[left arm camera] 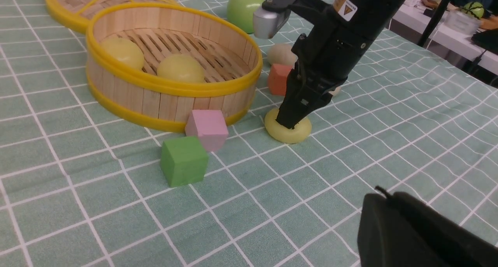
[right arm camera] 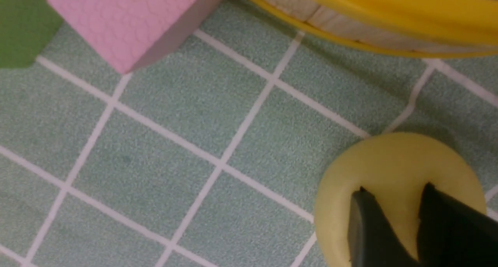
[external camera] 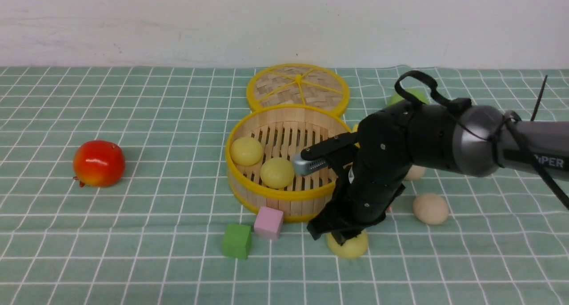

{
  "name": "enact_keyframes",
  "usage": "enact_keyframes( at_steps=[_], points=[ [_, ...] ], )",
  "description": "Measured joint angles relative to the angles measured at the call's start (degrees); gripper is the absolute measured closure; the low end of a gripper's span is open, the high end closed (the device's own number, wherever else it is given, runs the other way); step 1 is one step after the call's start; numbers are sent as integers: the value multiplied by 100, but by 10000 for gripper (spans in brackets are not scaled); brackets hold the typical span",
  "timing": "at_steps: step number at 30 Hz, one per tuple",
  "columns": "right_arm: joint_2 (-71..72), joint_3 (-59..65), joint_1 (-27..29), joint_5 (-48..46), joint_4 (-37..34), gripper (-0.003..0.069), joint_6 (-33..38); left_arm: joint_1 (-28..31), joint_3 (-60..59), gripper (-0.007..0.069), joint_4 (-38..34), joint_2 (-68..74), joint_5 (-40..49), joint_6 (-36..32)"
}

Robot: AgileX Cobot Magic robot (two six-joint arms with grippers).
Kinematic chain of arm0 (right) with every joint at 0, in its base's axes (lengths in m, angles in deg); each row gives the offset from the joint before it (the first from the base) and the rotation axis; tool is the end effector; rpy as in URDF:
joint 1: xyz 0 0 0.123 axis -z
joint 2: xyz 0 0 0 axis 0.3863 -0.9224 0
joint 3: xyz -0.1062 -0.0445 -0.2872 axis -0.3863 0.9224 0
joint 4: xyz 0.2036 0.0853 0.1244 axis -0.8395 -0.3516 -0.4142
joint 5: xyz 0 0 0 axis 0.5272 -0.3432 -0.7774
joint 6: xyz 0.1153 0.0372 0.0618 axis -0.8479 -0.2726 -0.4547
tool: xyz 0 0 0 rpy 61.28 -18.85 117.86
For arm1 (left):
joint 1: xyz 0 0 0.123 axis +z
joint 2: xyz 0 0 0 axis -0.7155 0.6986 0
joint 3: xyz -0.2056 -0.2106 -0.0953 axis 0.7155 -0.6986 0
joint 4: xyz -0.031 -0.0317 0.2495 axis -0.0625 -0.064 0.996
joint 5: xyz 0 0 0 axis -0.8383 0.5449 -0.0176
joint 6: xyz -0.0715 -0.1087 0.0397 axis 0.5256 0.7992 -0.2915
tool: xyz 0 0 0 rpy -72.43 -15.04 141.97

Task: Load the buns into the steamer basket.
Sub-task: Use the right arm to grab a steamed stuffed bun, then use the right arm to put the steamed stuffed bun into the steamer

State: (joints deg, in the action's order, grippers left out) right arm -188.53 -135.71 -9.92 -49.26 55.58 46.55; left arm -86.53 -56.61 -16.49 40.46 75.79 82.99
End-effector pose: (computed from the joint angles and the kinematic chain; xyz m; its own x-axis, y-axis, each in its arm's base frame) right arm 0.3592 0.2362 0.1596 -0.8570 -0.4220 -0.2959 -0.4595 0.8856 0.0677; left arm 0.0756 -0.0675 0.2319 -0.2934 -0.0861 -0.9521 0.6081 0.7517 -0.2553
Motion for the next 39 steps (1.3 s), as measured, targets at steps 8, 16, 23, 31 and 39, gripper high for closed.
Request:
enact_keyframes(
  at_steps=[8,16,23,31,39],
  points=[
    [161,-7,0,-177,0,657,393,0,0,610,0,0,2,0],
    [1412,0,0,-73,-113,657,497,0,0,601,0,0,2,0],
    [1161,0,0,1461,-77,655,874,0,0,599,0,0,2,0],
    [-75,-405,241,2246,215,643,874,0,0,596,0,0,7,0],
    [-281,-511,287,2227,250,535,874,0,0,596,0,0,19,0]
  ],
)
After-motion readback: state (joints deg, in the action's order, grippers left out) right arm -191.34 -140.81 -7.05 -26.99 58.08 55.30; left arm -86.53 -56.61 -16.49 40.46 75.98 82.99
